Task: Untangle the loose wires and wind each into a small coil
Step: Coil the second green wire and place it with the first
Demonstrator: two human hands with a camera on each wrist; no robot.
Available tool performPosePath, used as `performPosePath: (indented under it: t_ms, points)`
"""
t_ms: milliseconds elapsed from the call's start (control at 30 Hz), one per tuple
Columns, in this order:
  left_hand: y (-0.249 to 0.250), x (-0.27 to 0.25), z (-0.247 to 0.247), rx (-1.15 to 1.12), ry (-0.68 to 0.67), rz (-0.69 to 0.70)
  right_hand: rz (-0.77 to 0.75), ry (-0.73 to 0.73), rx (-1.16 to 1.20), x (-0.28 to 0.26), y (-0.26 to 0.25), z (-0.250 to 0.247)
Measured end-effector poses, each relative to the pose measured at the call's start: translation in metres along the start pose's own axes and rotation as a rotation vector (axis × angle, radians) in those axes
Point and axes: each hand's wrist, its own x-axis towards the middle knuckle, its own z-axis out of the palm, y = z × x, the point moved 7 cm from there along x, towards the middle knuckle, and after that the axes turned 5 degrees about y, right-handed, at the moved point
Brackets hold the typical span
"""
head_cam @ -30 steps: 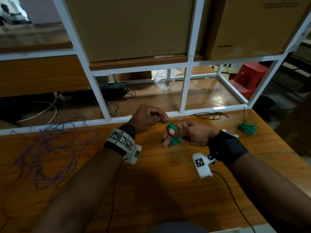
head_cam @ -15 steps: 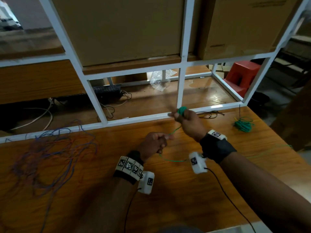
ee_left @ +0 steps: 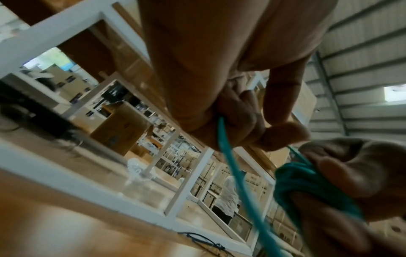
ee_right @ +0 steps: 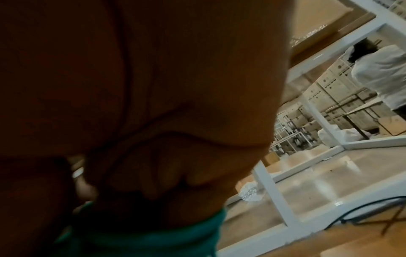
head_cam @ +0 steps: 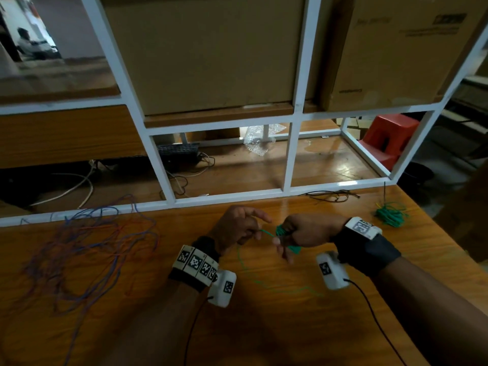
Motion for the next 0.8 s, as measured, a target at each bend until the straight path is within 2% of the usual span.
performPosePath:
  t_ms: [100, 267, 333, 400, 433, 500, 567, 633, 667, 700, 767, 800]
  points:
    - [0.024, 0.006, 0.005, 0.084, -0.037, 0.122, -0.134, -0.169, 0.316, -0.016, -0.004, 0.006]
    - [0.043, 0.016, 0.02, 0.051, -0.15, 0.209, -0.434, -0.404, 0.92, -0.039, -0.02, 0.028]
    - [0.043, 0.018, 0.027, 0.052, -0.147, 0.252, -0.547, -0.465, 1.215, -0.045, -0.029, 0.027]
    - [0.036, 0.018, 0.029, 0.037, -0.098, 0.279, -0.621, -0.442, 1.602, -0.046, -0.029, 0.013]
    - [0.031, 0.018, 0.029, 0.051, -0.053, 0.287, -0.665, -0.357, 1.722, -0.045, -0.025, 0.003]
    - [0.02, 0.019, 0.029, 0.076, 0.055, 0.255, -0.729, -0.092, 1.808, -0.046, -0.025, -0.018]
    - [0.009, 0.019, 0.034, 0.032, 0.088, 0.191, -0.68, 0.176, 1.884, -0.043, -0.02, -0.033]
    - [0.004, 0.018, 0.046, 0.015, 0.058, 0.16, -0.621, 0.412, 1.918, -0.04, -0.012, -0.042]
    - [0.003, 0.016, 0.052, 0.021, 0.041, 0.153, -0.597, 0.56, 1.835, -0.038, -0.005, -0.048]
    - [0.0, 0.014, 0.057, 0.028, 0.029, 0.141, -0.546, 0.735, 1.656, -0.038, 0.004, -0.054]
    - [-0.005, 0.01, 0.056, 0.081, 0.056, 0.125, -0.423, 1.093, 1.115, -0.044, 0.02, -0.068]
    - [-0.01, 0.008, 0.049, 0.117, 0.093, 0.124, -0.338, 1.213, 0.863, -0.048, 0.027, -0.073]
